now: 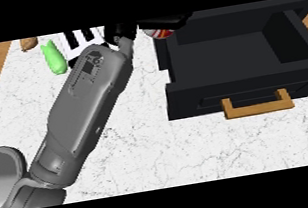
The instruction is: Pick up the can, place it into the drawer and close the drawer
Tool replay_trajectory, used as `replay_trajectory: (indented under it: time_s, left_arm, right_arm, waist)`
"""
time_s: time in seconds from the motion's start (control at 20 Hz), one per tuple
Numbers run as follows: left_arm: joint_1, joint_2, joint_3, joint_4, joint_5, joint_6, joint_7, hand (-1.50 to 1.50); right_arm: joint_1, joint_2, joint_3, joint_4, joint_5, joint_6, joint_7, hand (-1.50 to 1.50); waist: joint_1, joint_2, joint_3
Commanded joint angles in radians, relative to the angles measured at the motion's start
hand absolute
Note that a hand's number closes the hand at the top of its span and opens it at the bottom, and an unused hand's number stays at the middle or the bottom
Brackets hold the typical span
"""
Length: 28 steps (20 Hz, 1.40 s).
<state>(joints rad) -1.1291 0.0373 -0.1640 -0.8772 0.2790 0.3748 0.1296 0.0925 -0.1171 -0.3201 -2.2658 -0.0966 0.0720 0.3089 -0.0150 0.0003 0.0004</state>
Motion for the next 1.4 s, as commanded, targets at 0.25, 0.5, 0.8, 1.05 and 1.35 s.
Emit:
replay_trajectory:
  time_s: [0.25, 0.5, 0.8, 1.05, 1.35]
  left_arm:
    - [-0.210, -0.037, 0.055, 0.200, -0.011, -0.003, 0.028, 1.50]
    - [-0.352, -0.037, 0.017, 0.318, 0.020, 0.027, 0.045, 1.50]
    - [-0.405, -0.037, -0.050, 0.437, 0.093, 0.081, 0.008, 1.50]
    - [-0.494, -0.037, -0.091, 0.509, 0.134, 0.140, 0.015, 1.50]
    - [-0.455, -0.037, -0.143, 0.542, 0.170, 0.233, -0.058, -1.50]
  right_arm:
    - [-0.011, 0.002, -0.023, 0.020, -0.022, 0.001, -0.017, -1.50]
    - [-0.064, -0.004, 0.004, 0.023, 0.014, -0.023, 0.013, -1.50]
    - [-0.076, -0.036, -0.020, -0.001, -0.037, -0.006, 0.065, -1.50]
    - [-0.135, -0.019, 0.045, 0.040, 0.028, -0.026, 0.045, -1.50]
    - [-0.119, -0.029, 0.047, 0.023, 0.018, -0.007, 0.054, -1.50]
  waist:
    - [-0.010, 0.004, 0.000]
    - [-0.021, 0.007, 0.001]
    - [-0.051, 0.012, 0.002]
    - [-0.072, 0.022, 0.003]
    - [-0.087, 0.025, 0.003]
